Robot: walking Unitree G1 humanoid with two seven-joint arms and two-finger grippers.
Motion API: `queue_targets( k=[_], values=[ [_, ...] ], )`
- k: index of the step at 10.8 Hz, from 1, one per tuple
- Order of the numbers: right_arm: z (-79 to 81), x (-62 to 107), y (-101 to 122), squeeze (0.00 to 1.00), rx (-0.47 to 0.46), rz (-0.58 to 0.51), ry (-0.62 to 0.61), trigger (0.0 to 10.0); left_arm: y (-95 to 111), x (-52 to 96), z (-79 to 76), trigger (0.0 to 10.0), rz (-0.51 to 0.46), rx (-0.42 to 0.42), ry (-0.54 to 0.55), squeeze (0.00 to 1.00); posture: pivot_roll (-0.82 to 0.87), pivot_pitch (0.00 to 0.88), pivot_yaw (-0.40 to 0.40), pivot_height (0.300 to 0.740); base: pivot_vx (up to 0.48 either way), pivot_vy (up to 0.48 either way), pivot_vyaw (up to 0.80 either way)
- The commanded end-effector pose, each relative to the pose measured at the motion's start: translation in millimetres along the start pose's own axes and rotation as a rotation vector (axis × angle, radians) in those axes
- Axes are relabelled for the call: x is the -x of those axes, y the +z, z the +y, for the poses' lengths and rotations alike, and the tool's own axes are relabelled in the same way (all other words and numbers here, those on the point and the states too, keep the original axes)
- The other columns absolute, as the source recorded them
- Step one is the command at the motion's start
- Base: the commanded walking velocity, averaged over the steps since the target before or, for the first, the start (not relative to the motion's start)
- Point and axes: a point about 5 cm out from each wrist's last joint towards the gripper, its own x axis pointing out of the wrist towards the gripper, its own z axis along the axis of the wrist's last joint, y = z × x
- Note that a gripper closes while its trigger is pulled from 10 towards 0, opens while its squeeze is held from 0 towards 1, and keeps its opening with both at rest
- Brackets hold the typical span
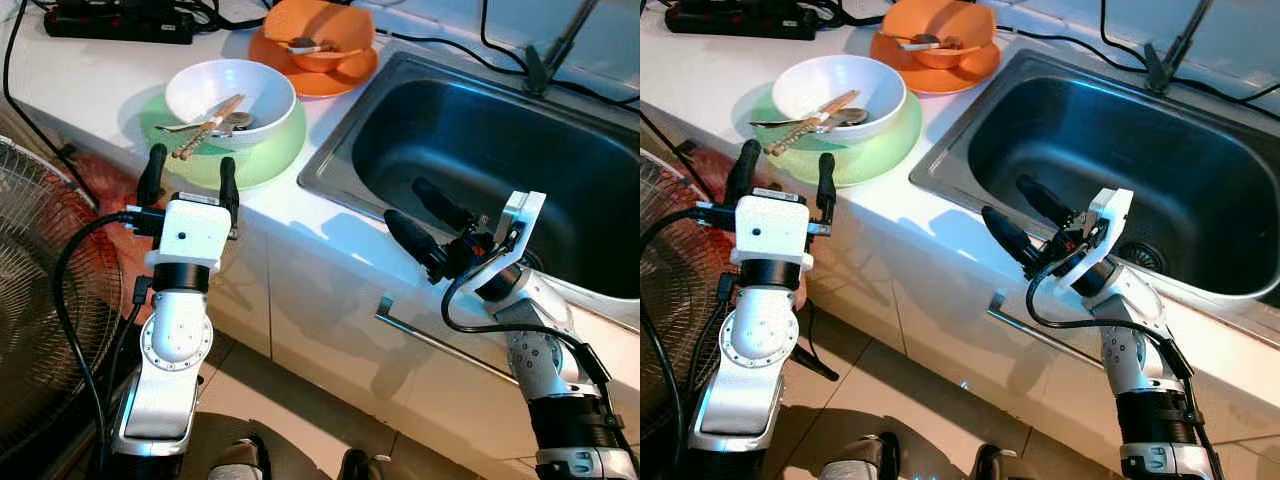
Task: Kitchen organization
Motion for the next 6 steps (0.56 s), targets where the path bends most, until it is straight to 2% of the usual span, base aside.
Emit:
queue_targets(
  k=[1,5,6],
  values=[
    [0.5,0.3,4.2,0.0,0.009,-0.012,0.001,10.0,2.6,-1.7,-2.9,10.0,-0.018,0.011,-0.02,0.0,0.13,0.173,-0.061,0.74,0.0,0.0,0.0],
    [1.2,0.2,3.8,0.0,0.008,-0.011,0.001,10.0,3.0,-4.7,-6.2,10.0,-0.028,0.015,-0.03,0.0,0.12,0.174,-0.06,0.74,0.0,0.0,0.0],
    [1.3,0.5,3.2,0.0,0.009,-0.008,0.0,10.0,2.5,-4.6,-6.5,4.1,-0.028,0.017,-0.035,0.0,0.12,0.172,-0.057,0.74,0.0,0.0,0.0]
  ],
)
